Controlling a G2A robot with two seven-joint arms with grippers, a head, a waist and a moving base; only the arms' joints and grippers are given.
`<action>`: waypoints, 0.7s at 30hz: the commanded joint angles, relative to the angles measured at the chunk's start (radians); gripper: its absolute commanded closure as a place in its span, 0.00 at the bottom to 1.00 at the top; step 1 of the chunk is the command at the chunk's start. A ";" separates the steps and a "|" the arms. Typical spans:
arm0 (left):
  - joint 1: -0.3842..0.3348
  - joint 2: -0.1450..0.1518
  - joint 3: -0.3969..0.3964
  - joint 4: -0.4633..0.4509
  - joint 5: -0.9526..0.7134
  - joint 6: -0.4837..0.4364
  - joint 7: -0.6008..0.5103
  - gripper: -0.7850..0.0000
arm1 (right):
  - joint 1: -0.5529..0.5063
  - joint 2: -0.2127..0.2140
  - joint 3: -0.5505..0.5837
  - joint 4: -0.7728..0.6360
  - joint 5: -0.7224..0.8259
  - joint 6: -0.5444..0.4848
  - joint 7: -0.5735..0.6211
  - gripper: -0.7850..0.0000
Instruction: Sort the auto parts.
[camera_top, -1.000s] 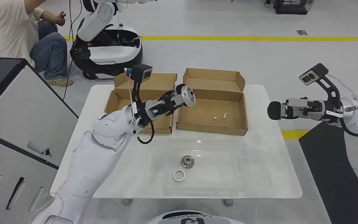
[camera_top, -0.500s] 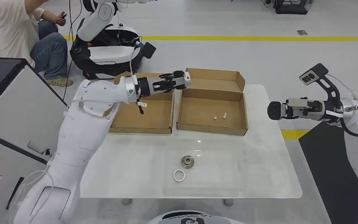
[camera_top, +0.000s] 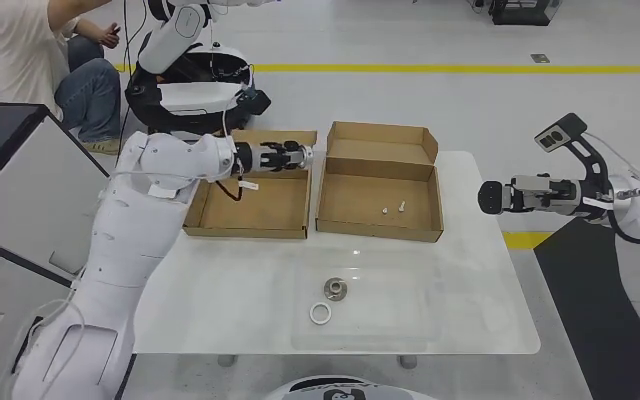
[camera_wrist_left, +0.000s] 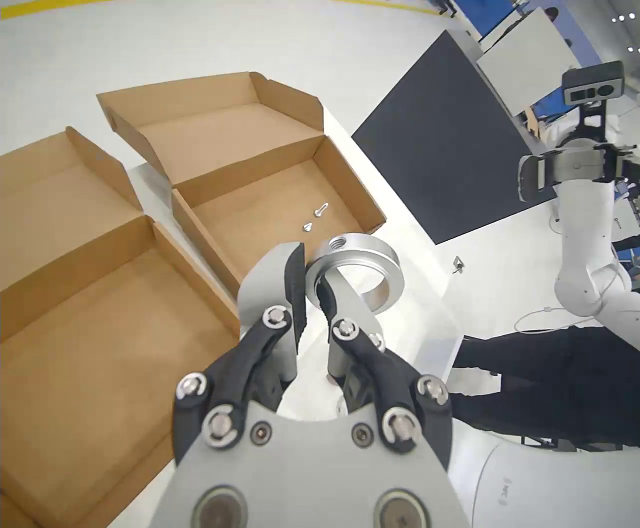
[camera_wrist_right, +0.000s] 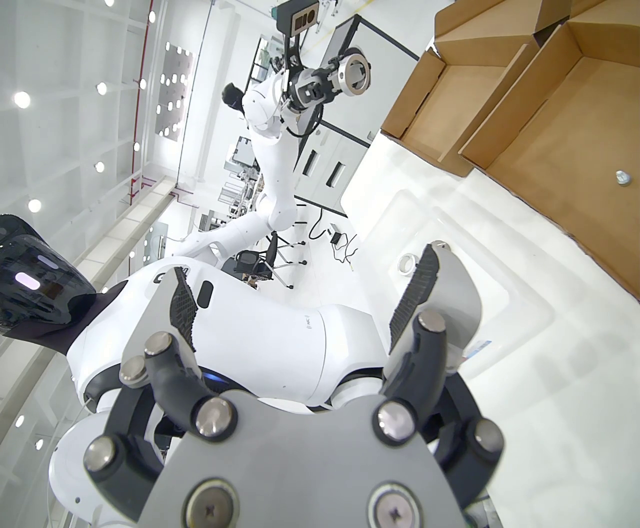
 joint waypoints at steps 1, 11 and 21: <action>0.001 0.000 0.001 0.001 -0.001 0.003 0.002 1.00 | 0.000 0.000 0.000 0.000 0.000 0.000 0.000 0.00; 0.010 0.000 0.013 -0.006 0.032 0.011 0.020 1.00 | 0.000 0.000 0.000 0.000 0.000 0.000 0.000 0.00; -0.112 -0.021 0.171 0.145 0.241 0.156 -0.078 1.00 | 0.000 0.000 0.000 0.000 0.000 0.000 0.000 0.00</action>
